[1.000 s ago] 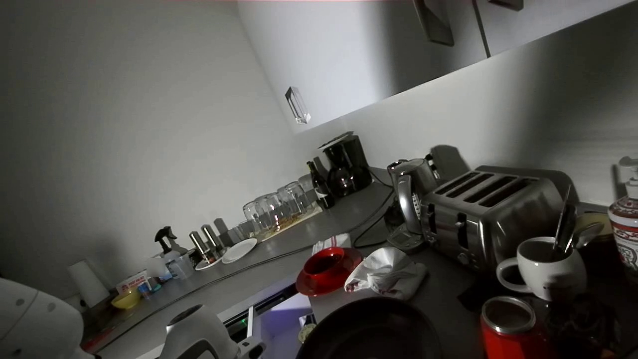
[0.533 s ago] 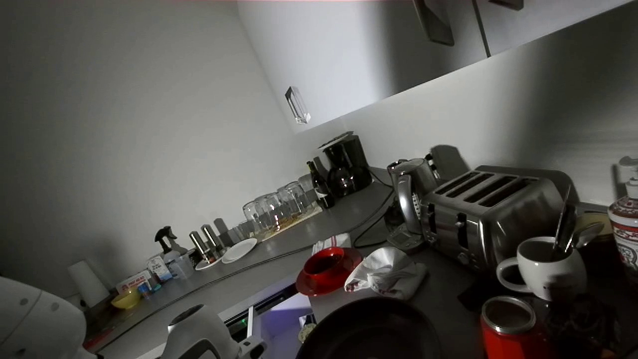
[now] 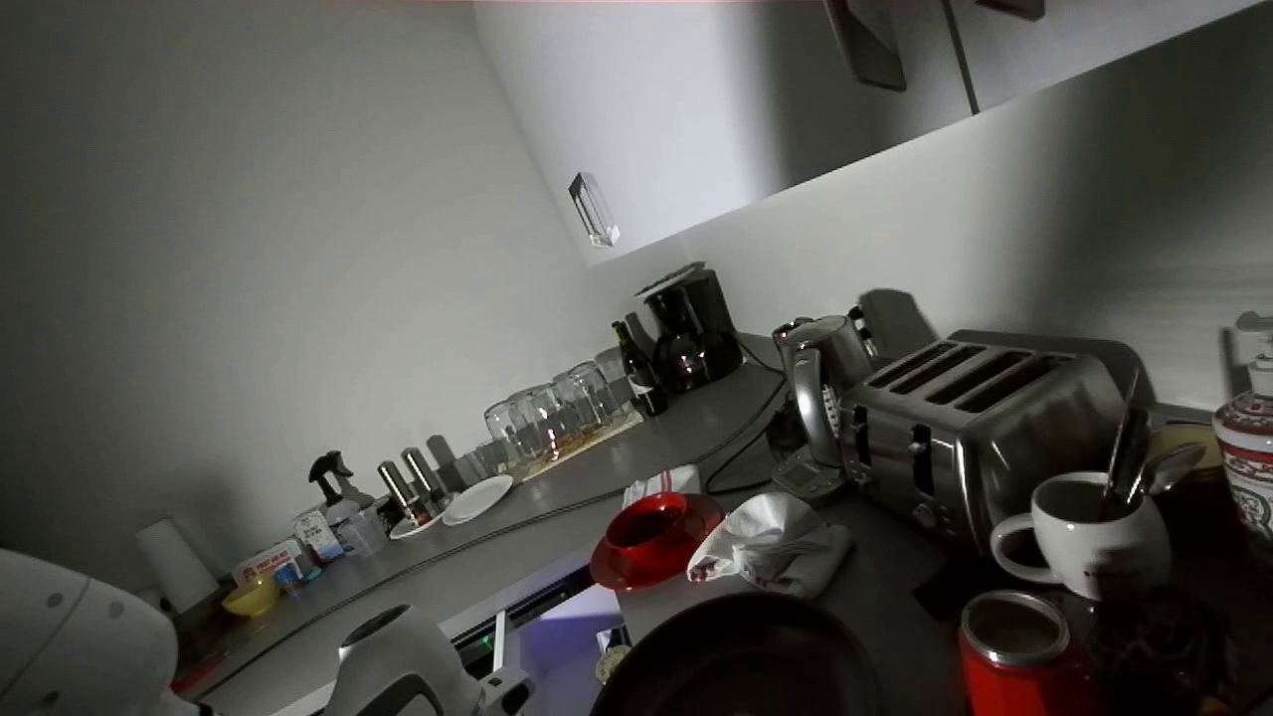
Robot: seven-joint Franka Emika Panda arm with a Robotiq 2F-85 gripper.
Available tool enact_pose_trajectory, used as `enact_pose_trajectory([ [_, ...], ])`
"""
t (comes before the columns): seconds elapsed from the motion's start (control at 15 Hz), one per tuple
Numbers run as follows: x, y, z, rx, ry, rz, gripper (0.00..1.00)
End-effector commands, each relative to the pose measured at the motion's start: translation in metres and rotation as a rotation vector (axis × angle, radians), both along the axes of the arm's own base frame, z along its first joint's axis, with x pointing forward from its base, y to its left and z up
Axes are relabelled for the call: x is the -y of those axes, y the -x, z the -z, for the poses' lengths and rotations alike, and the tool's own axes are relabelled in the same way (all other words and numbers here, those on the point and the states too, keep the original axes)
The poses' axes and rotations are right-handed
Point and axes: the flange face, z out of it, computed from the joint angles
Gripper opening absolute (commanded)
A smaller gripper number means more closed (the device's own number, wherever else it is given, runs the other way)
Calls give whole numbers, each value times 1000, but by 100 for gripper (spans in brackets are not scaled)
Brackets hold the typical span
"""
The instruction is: Put the orange cup in the drawer
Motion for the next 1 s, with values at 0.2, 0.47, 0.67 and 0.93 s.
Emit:
enact_pose_trajectory([
  [0.2, -1, -6, -2, 17, -2, 4, 96],
  [0.47, -2, -7, -4, 22, -3, 4, 100],
  [0.67, -3, -6, -5, 24, -5, 1, 100],
  [0.93, -6, -5, -12, 39, -11, -2, 100],
])
